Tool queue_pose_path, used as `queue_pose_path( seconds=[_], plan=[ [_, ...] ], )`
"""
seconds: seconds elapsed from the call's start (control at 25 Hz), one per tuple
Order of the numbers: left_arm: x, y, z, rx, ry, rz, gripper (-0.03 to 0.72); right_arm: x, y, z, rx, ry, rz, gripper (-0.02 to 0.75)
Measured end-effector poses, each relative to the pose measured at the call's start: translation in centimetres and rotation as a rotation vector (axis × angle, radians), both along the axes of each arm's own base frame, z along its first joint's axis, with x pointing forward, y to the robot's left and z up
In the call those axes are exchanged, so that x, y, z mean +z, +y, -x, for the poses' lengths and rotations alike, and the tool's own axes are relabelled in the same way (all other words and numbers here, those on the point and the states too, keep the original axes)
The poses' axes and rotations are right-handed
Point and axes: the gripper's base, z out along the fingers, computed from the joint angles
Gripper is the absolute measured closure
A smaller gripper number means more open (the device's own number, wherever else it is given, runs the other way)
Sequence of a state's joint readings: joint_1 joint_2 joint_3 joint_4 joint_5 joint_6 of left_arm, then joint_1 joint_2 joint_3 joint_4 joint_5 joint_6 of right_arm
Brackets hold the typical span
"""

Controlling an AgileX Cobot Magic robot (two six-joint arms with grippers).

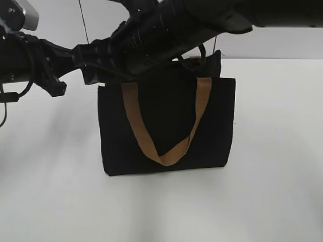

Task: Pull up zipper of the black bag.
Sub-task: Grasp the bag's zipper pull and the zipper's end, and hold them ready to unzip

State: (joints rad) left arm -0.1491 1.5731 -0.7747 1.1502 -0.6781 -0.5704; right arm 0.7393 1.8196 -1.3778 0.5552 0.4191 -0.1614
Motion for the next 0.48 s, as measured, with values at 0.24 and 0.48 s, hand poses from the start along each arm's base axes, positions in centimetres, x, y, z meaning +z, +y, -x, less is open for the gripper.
queue_pose_path(
  seconds=[0.24,0.48],
  plan=[
    [0.0,0.0,0.0,0.001,0.001,0.006,0.696,-0.8,-0.3,-1.2,-0.091,0.051,-0.032,0.402],
    [0.3,-0.1,0.0,0.0,-0.005,0.041,0.696,-1.6,-0.5,-1.9,-0.169,0.11,-0.065,0.407]
  ],
)
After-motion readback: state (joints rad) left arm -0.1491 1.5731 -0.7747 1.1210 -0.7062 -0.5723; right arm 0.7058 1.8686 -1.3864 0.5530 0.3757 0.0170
